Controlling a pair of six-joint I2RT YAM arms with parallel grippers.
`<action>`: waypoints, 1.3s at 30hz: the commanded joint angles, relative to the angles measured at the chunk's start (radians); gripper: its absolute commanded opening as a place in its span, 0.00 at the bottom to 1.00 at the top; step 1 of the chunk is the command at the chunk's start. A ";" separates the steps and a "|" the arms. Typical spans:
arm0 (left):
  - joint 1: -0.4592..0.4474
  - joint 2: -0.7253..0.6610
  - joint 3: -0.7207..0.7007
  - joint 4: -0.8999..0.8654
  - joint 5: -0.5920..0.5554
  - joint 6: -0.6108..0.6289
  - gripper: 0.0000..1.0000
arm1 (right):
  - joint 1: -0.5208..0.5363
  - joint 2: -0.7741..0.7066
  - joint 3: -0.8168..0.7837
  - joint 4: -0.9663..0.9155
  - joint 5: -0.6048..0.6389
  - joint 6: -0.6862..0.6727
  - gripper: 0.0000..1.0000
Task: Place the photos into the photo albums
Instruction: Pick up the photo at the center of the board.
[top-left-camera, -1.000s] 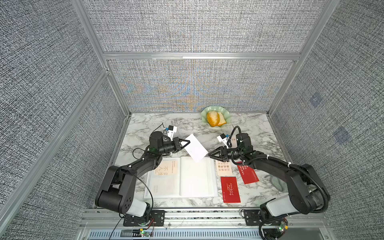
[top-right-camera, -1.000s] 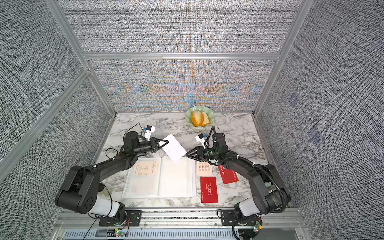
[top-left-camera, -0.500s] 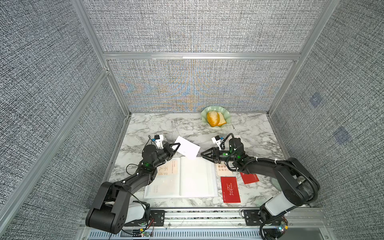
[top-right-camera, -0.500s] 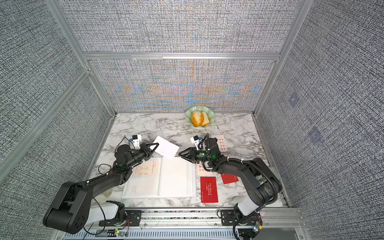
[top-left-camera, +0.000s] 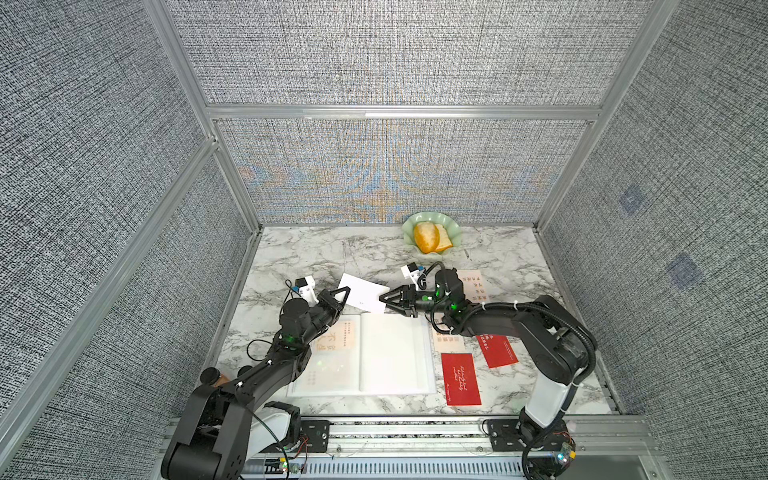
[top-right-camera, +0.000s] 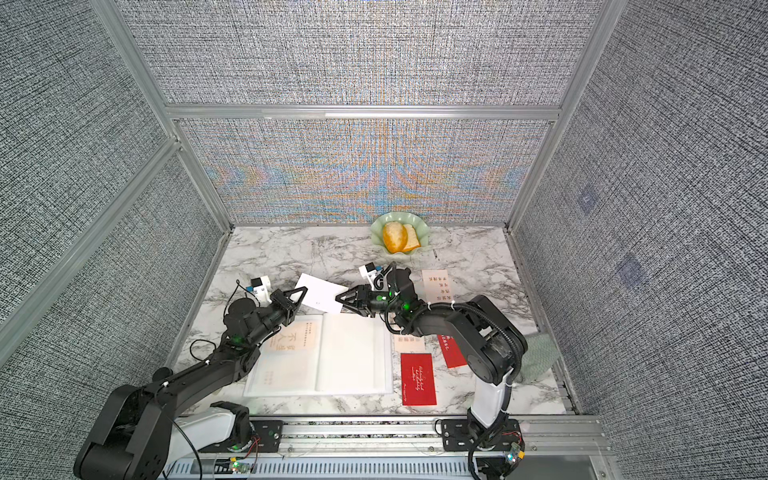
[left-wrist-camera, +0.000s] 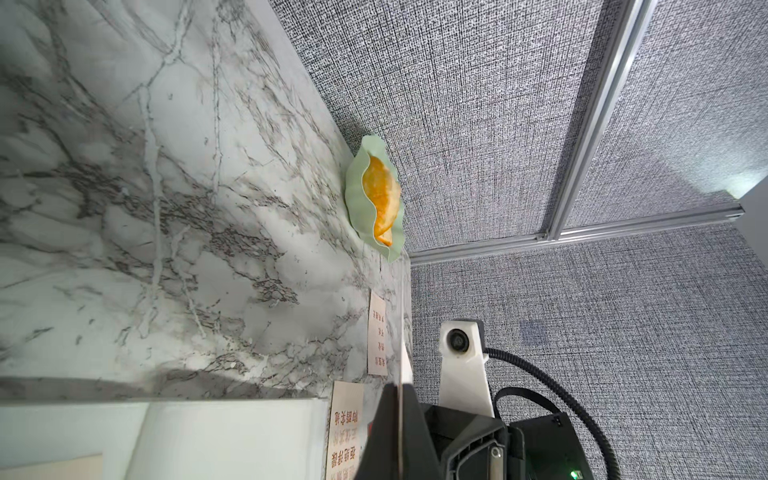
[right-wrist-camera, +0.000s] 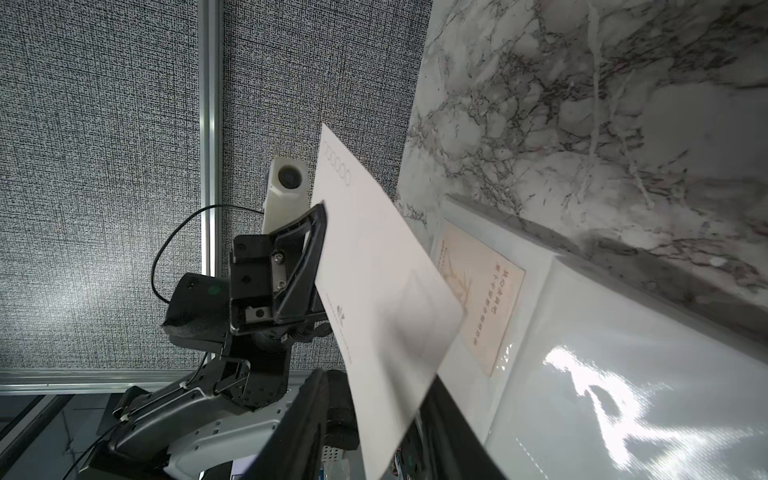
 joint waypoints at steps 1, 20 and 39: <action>0.002 -0.014 -0.009 -0.008 -0.035 -0.014 0.00 | 0.016 0.016 0.026 0.067 0.011 0.051 0.32; 0.002 -0.085 -0.012 -0.130 -0.069 0.025 0.00 | 0.030 0.077 0.090 0.086 0.027 0.106 0.00; 0.006 -0.121 0.195 -0.694 -0.085 0.353 0.39 | -0.007 -0.078 -0.055 -0.083 0.033 -0.001 0.00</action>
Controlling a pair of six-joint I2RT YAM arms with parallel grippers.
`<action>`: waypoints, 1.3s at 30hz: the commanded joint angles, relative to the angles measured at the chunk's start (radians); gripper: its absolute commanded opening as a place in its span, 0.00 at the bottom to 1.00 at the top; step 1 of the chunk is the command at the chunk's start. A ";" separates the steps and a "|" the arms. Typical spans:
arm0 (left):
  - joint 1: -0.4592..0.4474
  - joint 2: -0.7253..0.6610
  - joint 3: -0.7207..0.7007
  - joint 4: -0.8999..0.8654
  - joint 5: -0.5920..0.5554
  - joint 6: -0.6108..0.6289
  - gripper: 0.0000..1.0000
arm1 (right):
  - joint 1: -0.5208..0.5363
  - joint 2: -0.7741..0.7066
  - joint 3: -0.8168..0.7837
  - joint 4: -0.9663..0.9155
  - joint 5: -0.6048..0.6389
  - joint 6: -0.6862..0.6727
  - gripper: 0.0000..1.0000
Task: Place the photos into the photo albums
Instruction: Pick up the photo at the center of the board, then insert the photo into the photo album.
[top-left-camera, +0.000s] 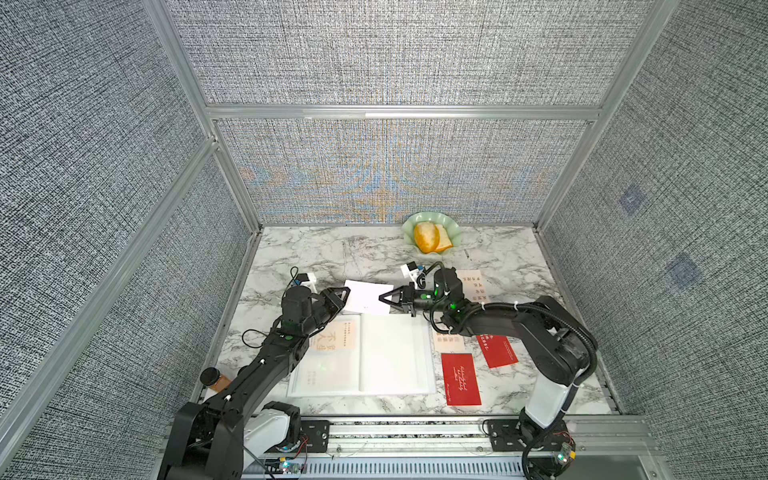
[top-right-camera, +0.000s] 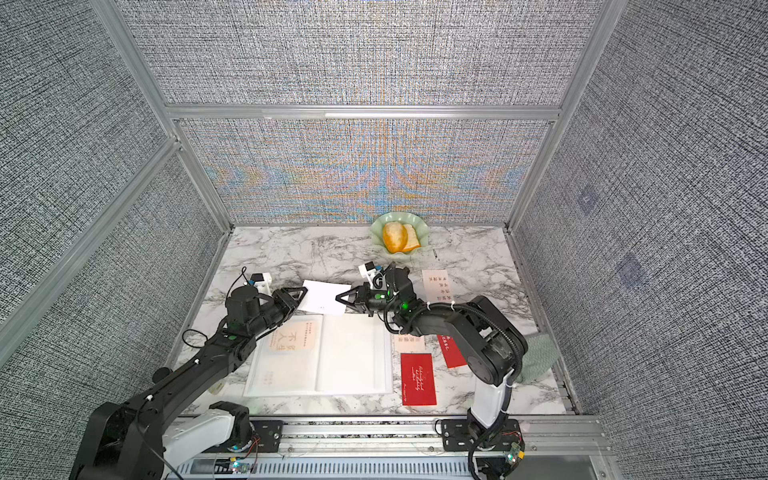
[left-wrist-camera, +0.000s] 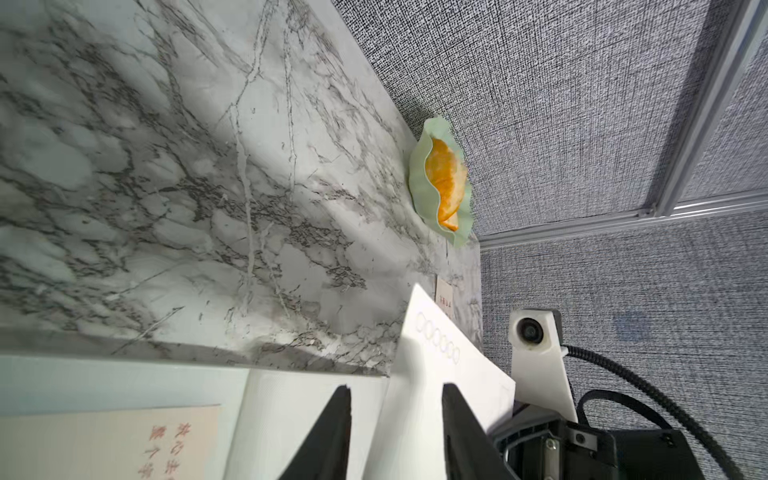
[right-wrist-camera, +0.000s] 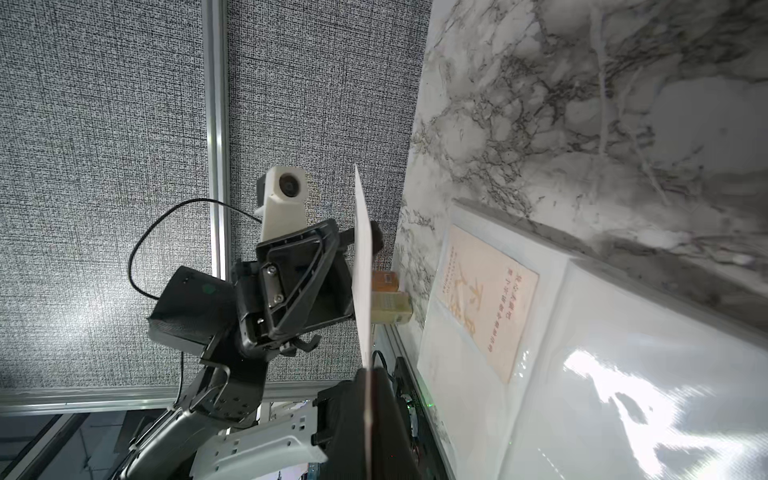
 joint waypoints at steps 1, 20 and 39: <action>0.003 -0.039 0.024 -0.207 -0.059 0.112 0.40 | -0.006 -0.052 -0.039 -0.057 0.004 -0.042 0.00; 0.004 -0.223 -0.093 -0.611 -0.259 0.159 0.23 | 0.133 -0.318 0.119 -1.070 0.230 -0.393 0.00; 0.003 -0.402 -0.264 -0.549 -0.357 0.145 0.16 | 0.352 -0.187 0.289 -1.290 0.463 -0.322 0.00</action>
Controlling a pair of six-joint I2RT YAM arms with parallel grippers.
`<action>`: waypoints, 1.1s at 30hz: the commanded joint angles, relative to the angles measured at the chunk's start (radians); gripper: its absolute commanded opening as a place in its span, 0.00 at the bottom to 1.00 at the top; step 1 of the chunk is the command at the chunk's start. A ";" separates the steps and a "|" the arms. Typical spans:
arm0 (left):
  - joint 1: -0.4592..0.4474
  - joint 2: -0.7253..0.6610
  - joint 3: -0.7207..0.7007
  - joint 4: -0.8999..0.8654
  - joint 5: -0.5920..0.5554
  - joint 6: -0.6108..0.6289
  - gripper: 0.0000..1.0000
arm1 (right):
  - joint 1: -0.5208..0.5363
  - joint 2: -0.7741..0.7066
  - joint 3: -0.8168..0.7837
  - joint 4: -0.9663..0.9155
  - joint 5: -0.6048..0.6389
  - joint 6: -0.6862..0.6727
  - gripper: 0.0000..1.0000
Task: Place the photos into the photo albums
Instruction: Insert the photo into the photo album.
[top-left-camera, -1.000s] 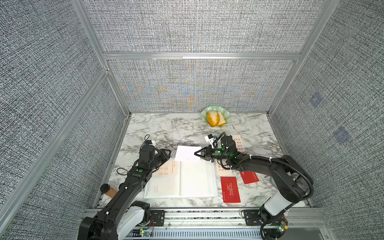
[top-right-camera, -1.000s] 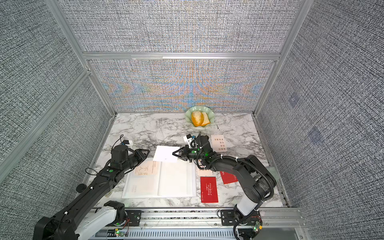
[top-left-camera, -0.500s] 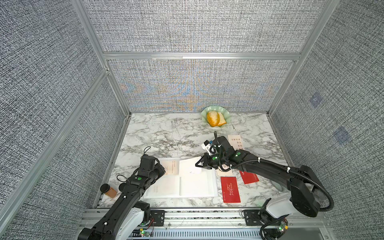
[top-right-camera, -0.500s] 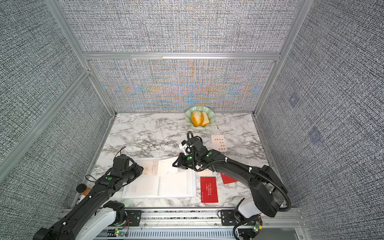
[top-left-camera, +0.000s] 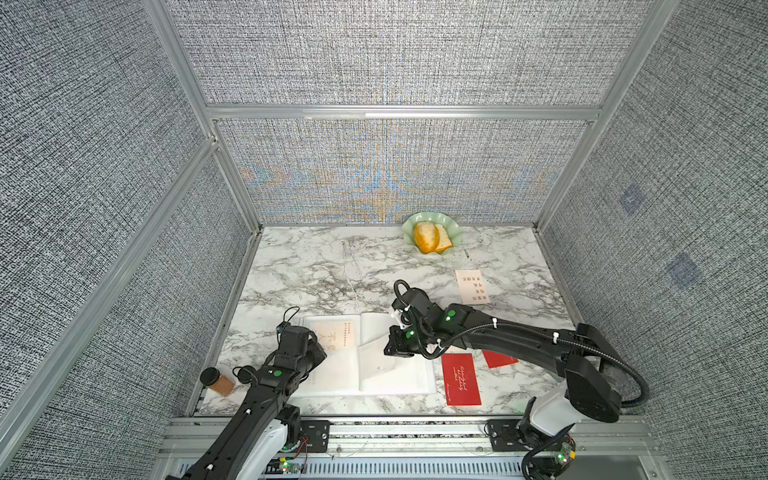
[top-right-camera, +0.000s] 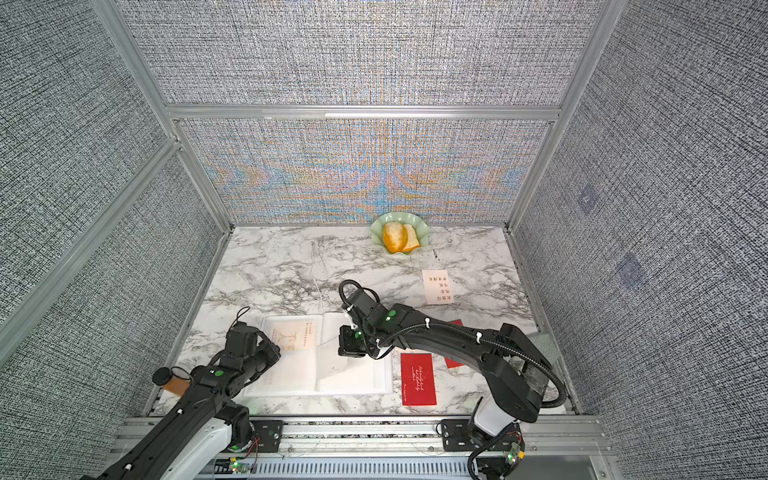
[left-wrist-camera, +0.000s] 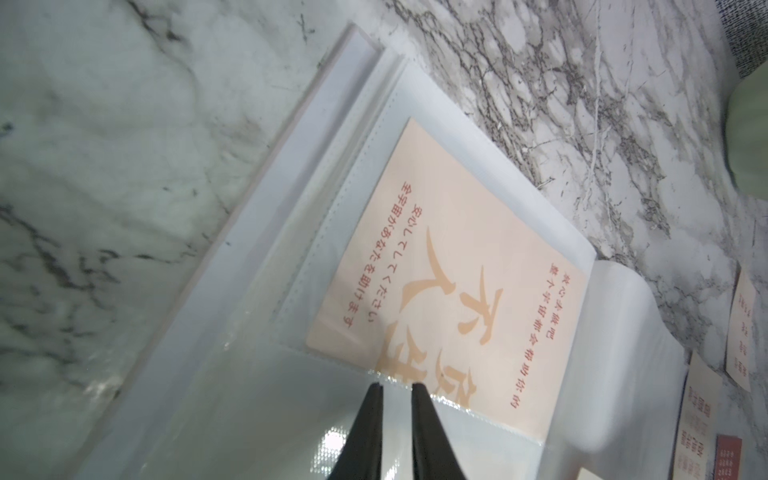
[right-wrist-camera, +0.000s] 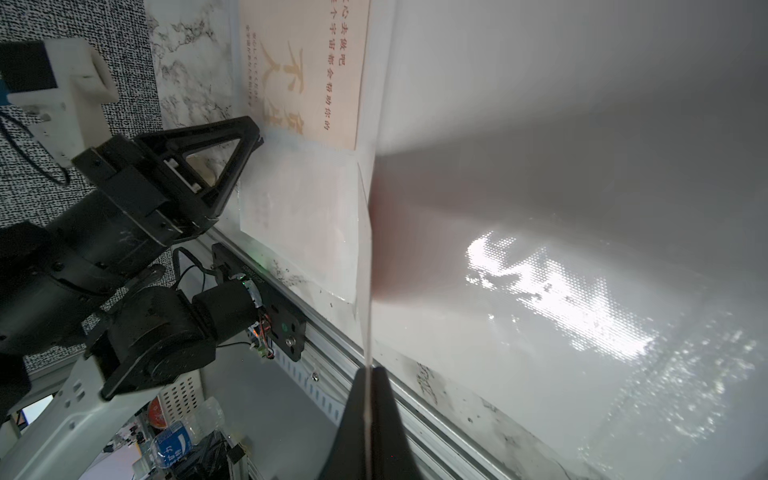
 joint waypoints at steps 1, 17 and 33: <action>0.000 -0.044 -0.024 0.037 -0.026 -0.003 0.15 | 0.006 0.014 0.017 -0.038 0.045 0.034 0.00; 0.002 -0.108 -0.076 0.066 -0.050 0.007 0.13 | 0.050 0.073 0.123 -0.138 0.101 0.082 0.00; 0.001 -0.131 -0.085 0.063 -0.063 0.010 0.14 | 0.068 0.092 0.115 -0.123 0.107 0.099 0.00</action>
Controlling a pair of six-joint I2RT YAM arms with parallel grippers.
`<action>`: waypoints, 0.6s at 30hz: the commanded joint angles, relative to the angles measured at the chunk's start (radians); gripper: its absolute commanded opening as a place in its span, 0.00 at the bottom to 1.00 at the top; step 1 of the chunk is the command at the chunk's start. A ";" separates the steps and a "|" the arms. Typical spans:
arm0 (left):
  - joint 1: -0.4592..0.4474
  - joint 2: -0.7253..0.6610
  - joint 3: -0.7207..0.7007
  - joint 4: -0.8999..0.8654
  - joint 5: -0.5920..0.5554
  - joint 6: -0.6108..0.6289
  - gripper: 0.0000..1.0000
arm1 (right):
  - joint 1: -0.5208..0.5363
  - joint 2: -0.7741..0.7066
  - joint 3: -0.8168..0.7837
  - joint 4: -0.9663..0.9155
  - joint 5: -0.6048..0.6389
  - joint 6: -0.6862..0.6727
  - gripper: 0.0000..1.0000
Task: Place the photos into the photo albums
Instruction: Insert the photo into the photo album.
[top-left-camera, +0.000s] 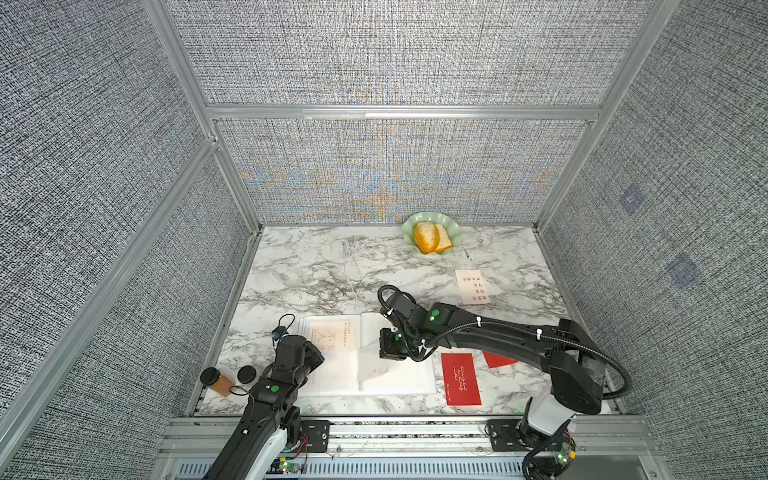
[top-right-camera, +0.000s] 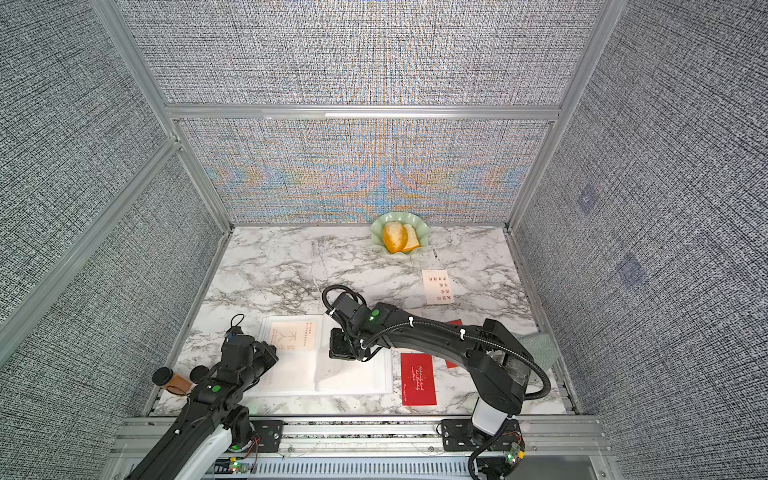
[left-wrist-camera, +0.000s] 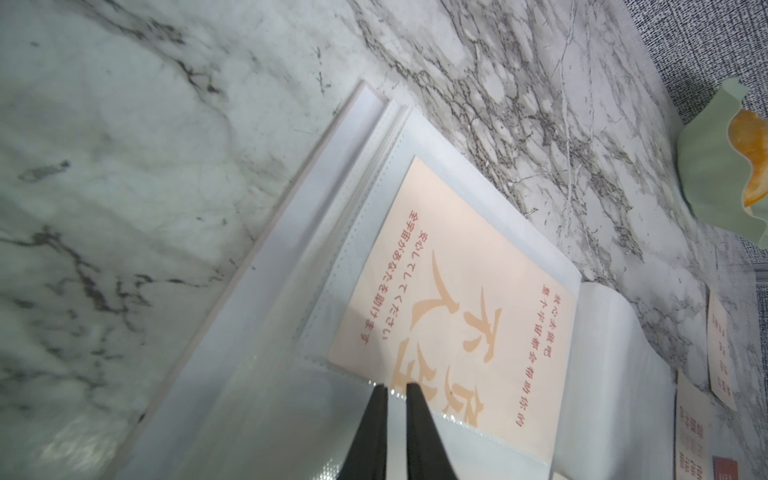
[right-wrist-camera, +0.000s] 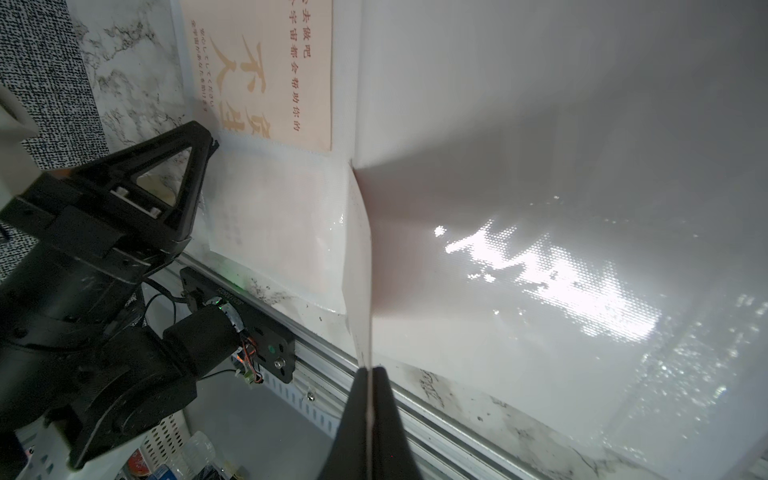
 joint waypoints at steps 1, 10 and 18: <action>0.001 0.001 0.001 0.014 -0.007 0.010 0.14 | 0.003 0.004 -0.006 0.004 0.007 0.015 0.00; 0.000 0.010 0.003 0.013 -0.007 0.012 0.14 | 0.004 0.027 -0.038 0.079 -0.031 0.012 0.00; 0.001 0.013 0.005 0.007 -0.013 0.011 0.14 | 0.003 0.052 -0.038 0.099 -0.055 -0.005 0.00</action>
